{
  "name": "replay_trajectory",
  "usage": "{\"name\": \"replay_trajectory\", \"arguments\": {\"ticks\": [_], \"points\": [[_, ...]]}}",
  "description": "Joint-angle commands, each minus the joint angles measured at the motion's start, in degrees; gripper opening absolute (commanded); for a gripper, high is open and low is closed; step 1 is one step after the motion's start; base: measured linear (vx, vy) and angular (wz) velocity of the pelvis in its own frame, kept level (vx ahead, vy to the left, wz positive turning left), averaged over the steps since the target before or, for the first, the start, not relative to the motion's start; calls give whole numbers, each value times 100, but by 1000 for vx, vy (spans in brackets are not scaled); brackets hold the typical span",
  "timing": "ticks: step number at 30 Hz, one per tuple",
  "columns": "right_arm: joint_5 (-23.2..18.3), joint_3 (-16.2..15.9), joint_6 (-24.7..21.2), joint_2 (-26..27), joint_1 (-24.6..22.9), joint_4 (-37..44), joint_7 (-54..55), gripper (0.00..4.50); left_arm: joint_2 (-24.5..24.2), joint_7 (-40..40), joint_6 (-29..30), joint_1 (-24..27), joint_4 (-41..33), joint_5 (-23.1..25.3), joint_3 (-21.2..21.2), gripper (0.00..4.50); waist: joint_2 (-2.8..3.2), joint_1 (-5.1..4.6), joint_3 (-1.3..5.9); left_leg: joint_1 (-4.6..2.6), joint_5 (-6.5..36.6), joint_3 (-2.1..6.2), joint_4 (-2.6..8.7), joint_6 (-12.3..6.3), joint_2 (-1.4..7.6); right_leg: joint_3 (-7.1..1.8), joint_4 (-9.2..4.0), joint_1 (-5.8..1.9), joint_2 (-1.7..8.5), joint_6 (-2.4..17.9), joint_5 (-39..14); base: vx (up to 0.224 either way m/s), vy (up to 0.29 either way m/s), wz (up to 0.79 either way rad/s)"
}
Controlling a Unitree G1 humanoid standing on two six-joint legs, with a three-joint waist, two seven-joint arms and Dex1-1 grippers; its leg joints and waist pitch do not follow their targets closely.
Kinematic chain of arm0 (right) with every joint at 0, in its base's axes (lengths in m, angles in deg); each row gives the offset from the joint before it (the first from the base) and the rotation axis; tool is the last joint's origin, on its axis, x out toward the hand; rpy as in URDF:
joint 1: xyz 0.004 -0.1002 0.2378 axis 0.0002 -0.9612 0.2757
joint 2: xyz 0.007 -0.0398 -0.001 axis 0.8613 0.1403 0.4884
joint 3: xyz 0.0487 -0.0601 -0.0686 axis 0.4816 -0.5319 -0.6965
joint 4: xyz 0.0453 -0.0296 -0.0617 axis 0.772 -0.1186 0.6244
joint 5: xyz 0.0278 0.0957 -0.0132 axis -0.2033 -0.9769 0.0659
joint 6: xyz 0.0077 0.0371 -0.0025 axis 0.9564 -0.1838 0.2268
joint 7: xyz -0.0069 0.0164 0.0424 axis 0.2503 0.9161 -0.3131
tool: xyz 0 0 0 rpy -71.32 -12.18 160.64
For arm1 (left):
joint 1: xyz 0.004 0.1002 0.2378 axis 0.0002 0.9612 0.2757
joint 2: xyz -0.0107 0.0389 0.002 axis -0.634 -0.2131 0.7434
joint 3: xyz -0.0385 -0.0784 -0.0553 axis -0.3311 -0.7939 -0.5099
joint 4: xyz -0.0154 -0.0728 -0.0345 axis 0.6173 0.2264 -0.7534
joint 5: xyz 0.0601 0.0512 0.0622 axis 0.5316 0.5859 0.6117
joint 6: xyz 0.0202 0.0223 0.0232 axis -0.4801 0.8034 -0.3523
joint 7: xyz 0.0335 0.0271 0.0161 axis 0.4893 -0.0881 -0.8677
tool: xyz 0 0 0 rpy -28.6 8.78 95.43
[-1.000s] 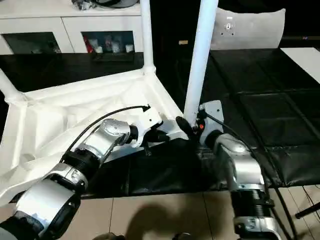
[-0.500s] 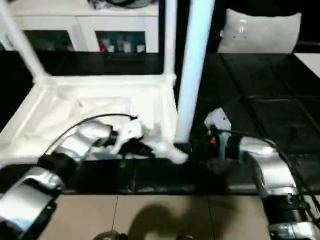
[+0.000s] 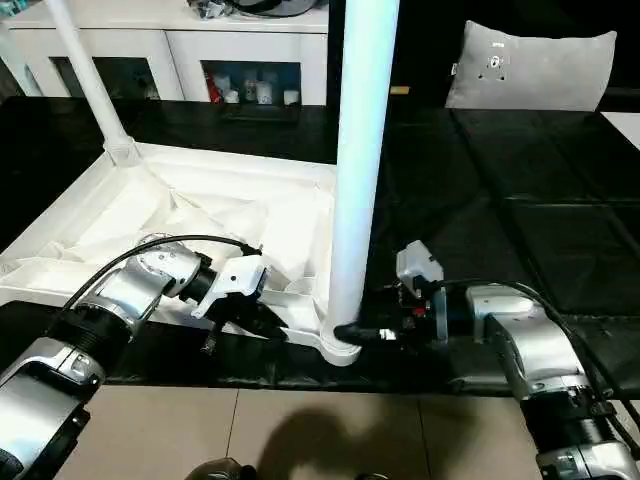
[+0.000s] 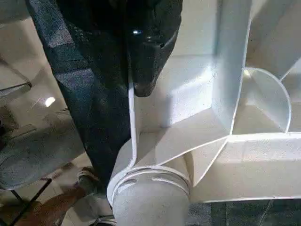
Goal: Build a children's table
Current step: Rotate leg to tighten
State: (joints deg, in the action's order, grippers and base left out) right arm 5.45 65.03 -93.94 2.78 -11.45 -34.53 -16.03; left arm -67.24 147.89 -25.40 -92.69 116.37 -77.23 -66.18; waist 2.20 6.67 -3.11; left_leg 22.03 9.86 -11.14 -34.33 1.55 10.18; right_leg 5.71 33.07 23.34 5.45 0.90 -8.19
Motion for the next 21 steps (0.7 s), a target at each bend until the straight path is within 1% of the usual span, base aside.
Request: {"name": "replay_trajectory", "arguments": {"ticks": [1, 3, 5, 7, 11, 13, 16, 17, 18, 19, 20, 21], "points": [[-56, -44, -62, -83, 103, 0, -112, 271, 19, 265, -84, -6, -223, -19, 169, 0, -135, -9, 425, -132, 1343, 135, 399, -354, 350, -277, -405, -279, 418, 1004, -2186, 0, 0, 0], [-78, -86, -100, -95, 128, -9, -160, 265, 26, 256, -78, -23, -212, -37, 162, 0, -135, -6, 426, -133, 1303, 132, 395, -363, 346, -276, -402, -280, 413, 1015, -2164, 0, 0, 0], [-79, -101, -103, -97, 138, -14, -169, 229, 29, 256, -78, -26, -209, -37, 156, 0, -135, -2, 422, -136, 1326, 131, 394, -355, 345, -276, -408, -275, 419, 1001, -2216, 0, 0, 0], [-73, -120, -120, -70, 179, -59, -211, 214, 35, 269, -59, -29, -206, -41, 134, 0, -136, 4, 420, -138, 1343, 136, 398, -340, 347, -273, -419, -275, 421, 966, -2303, 0, 0, 0], [-94, -128, -169, -57, 184, -46, -251, 198, 51, 278, 23, -28, -220, -93, 90, 0, -151, 2, 421, -141, 1359, 136, 399, -328, 347, -272, -425, -271, 421, 933, -2358, 0, 0, 0], [-154, -91, -255, -20, 146, 22, -197, 196, 90, 257, 184, -22, -255, -176, 19, 0, -148, 5, 425, -140, 1329, 134, 396, -337, 345, -273, -417, -273, 418, 950, -2314, 0, 0, 0], [-170, 45, -442, 174, 111, 113, 310, 195, 238, -25, 549, -64, -268, -227, -98, 0, -134, -7, 418, -129, 1298, 133, 399, -332, 337, -270, -415, -277, 409, 977, -2286, 0, 0, 0], [-47, 133, -604, 351, 179, 37, 872, 195, 351, -342, 625, -141, -158, -165, -151, 0, -129, -14, 414, -130, 1322, 140, 401, -316, 337, -268, -418, -272, 410, 971, -2326, 0, 0, 0], [-19, 152, -640, 390, 195, 17, 995, 195, 375, -412, 637, -158, -132, -149, -161, 0, -132, -29, 407, -134, 1365, 141, 404, -287, 333, -264, -428, -264, 404, 951, -2392, 0, 0, 0], [156, 216, -671, 560, 266, -72, 1519, 195, 517, -801, 759, -256, 9, -103, -243, 0, -126, -79, 386, -158, 1558, 150, 404, -171, 303, -246, -487, -242, 402, 810, -2797, 0, 0, 0], [196, 234, -687, 611, 281, -85, 1657, 195, 571, -933, 803, -289, 51, -101, -277, 0, -128, -84, 385, -177, 1629, 160, 400, -134, 291, -231, -507, -239, 413, 762, -2948, 0, 0, 0], [241, 253, -704, 666, 297, -99, 1809, 195, 631, -1078, 852, -325, 97, -99, -316, 0, -135, -119, 384, -160, 1636, 165, 400, -114, 276, -223, -529, -261, 414, 663, -3088, 0, 0, 0]]}}
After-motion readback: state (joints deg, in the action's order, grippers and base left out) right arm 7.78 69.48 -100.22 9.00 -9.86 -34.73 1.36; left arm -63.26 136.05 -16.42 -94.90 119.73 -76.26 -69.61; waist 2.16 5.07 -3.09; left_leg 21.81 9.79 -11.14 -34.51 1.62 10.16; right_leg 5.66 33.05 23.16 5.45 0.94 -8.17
